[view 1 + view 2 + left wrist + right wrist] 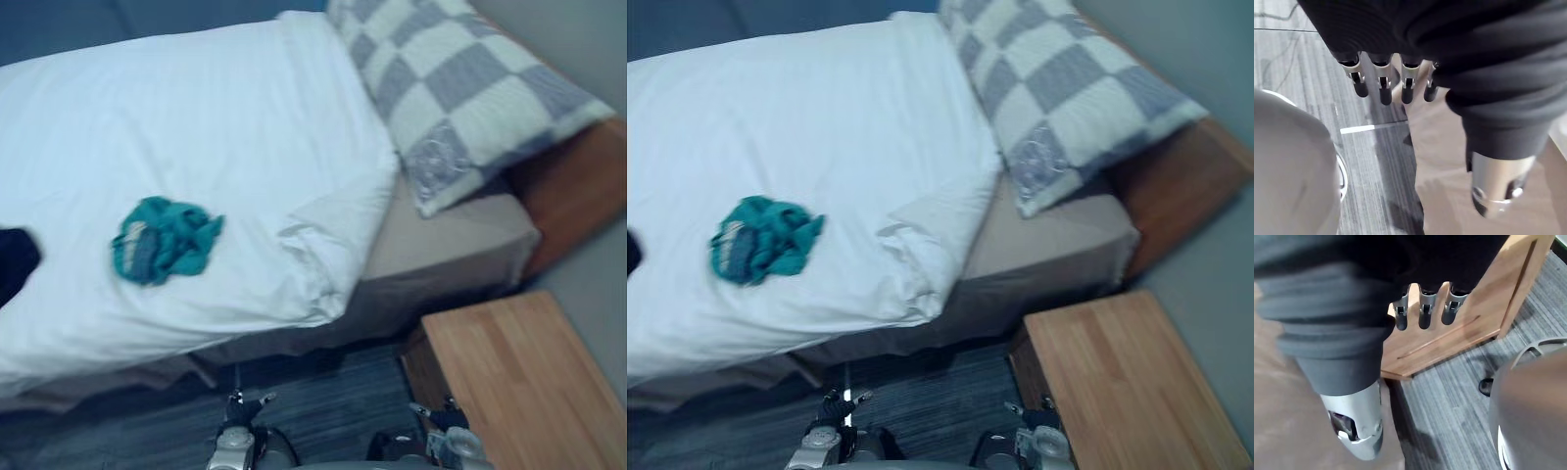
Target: Tidy the bed and pick cloth on bed and put in laundry
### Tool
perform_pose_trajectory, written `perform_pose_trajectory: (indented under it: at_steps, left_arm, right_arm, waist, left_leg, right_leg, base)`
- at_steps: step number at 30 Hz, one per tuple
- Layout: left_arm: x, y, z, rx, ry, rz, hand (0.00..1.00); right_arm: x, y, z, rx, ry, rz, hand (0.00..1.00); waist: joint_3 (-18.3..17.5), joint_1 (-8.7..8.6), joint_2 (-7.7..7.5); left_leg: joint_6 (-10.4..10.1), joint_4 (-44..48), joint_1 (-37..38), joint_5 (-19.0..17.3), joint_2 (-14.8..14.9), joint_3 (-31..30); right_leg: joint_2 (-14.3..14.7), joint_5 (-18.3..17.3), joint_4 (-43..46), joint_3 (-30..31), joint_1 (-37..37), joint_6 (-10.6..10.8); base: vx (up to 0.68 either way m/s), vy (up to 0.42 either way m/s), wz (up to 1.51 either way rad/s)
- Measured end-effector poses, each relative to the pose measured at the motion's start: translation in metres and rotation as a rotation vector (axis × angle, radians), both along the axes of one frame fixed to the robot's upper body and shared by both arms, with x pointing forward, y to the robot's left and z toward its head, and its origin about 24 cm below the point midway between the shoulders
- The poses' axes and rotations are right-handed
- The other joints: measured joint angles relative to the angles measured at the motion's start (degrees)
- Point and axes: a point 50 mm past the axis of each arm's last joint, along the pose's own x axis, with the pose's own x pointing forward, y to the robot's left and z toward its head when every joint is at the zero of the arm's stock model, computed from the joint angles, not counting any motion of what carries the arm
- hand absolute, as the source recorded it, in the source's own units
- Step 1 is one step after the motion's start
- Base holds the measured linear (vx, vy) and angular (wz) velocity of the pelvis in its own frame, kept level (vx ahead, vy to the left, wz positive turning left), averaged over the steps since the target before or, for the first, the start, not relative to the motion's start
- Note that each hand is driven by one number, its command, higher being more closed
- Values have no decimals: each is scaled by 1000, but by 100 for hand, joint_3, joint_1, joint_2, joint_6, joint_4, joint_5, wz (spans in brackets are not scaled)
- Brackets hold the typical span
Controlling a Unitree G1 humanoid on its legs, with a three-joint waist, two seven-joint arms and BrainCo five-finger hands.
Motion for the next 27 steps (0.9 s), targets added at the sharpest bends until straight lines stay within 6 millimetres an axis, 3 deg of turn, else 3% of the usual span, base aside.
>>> perform_pose_trajectory:
  at_steps: [3,4,5,7,10,12,13,14,15,17,18,19,20,21,23,27]
  left_arm:
    - [-7,12,-2,23,33,-21,0]
    - [-11,16,-3,31,44,-19,0]
    - [-12,18,-3,37,45,-19,0]
    - [-14,25,-2,40,53,-21,0]
    - [-26,35,-4,62,83,-15,0]
    - [-35,38,-5,78,109,-46,0]
    - [-36,39,-6,78,113,-55,0]
    - [-38,39,-6,74,119,-76,0]
    - [-38,39,-6,76,119,-86,0]
    - [-34,38,-5,92,113,-136,0]
    - [-33,38,-5,96,111,-148,0]
    - [-30,37,-4,104,103,-170,0]
    - [-28,37,-3,106,94,-180,0]
    - [-26,36,-3,106,89,-183,0]
    - [-21,36,-1,108,74,-187,0]
    - [-7,39,5,121,19,-190,0]
  right_arm:
    - [-15,8,-7,55,47,-69,0]
    - [-20,6,-9,69,61,-111,0]
    - [-22,5,-9,71,60,-127,0]
    - [-13,-7,-1,55,1,-187,0]
    - [22,-46,35,-88,-200,-240,0]
    - [64,-87,93,-306,-425,-211,0]
    - [75,-97,110,-363,-479,-201,0]
    - [100,-116,151,-494,-598,-169,0]
    - [109,-121,167,-547,-641,-149,0]
    - [155,-131,246,-769,-840,-27,0]
    - [163,-129,262,-815,-872,10,0]
    - [185,-118,304,-921,-967,106,0]
    - [197,-106,329,-980,-1033,174,0]
    - [200,-100,338,-1002,-1065,200,0]
    - [217,-63,378,-1067,-1215,333,0]
    - [234,-9,426,-1171,-1349,558,0]
  waist:
    - [-116,-66,-192]
    - [-160,-73,-262]
    - [-163,-70,-253]
    - [-155,-58,-218]
    - [-158,-154,-204]
    - [-151,-198,-181]
    - [-145,-197,-176]
    - [-124,-188,-161]
    - [-103,-187,-152]
    - [35,-199,-102]
    - [75,-197,-95]
    - [145,-181,-63]
    - [196,-167,-41]
    - [229,-163,-32]
    - [423,-69,-7]
    - [700,38,7]
  left_leg:
    - [105,-828,185,411,-567,-287]
    - [139,-1538,432,772,-830,-349]
    - [143,-1749,503,885,-890,-354]
    - [182,-2148,543,1124,-992,-386]
    - [190,-2242,536,1198,-1033,-403]
    - [215,-2245,422,1236,-1017,-408]
    - [223,-2245,380,1254,-1012,-418]
    - [230,-2246,267,1291,-990,-504]
    - [238,-2246,221,1311,-982,-511]
    - [270,-2247,-33,1422,-925,-516]
    - [276,-2247,-82,1445,-913,-525]
    - [292,-2250,-256,1500,-871,-538]
    - [283,-2254,-364,1535,-837,-541]
    - [269,-2257,-404,1553,-824,-549]
    - [235,-2288,-546,1583,-790,-695]
    - [285,-1861,-1090,1596,-734,-1081]
  right_leg:
    - [-192,77,-351,-5,152,101]
    - [-218,149,-527,8,230,78]
    - [-217,178,-571,9,240,83]
    - [-199,276,-638,18,187,149]
    - [-166,349,-644,103,84,142]
    - [-117,423,-664,242,-88,106]
    - [-102,456,-675,276,-146,92]
    - [-58,534,-720,343,-260,59]
    - [-43,569,-735,362,-318,53]
    - [27,698,-741,491,-580,-36]
    - [42,725,-742,510,-634,-46]
    - [105,777,-745,605,-832,-74]
    - [145,807,-749,651,-956,-93]
    - [161,823,-752,666,-1002,-110]
    - [236,888,-771,754,-1167,-142]
    - [317,1064,-838,943,-1522,-197]
  base:
    - [-16,134,61]
    - [-24,78,34]
    - [-52,114,29]
    - [-74,59,8]
    - [-79,17,-10]
    - [-71,-9,-23]
    - [-75,-21,-23]
    - [-54,-23,-17]
    - [-67,-29,-18]
    - [-94,-19,-15]
    - [-139,-26,-19]
    - [-125,-37,-16]
    - [-118,-42,-14]
    - [-68,-41,-10]
    - [-59,-40,-16]
    - [0,-24,-8]
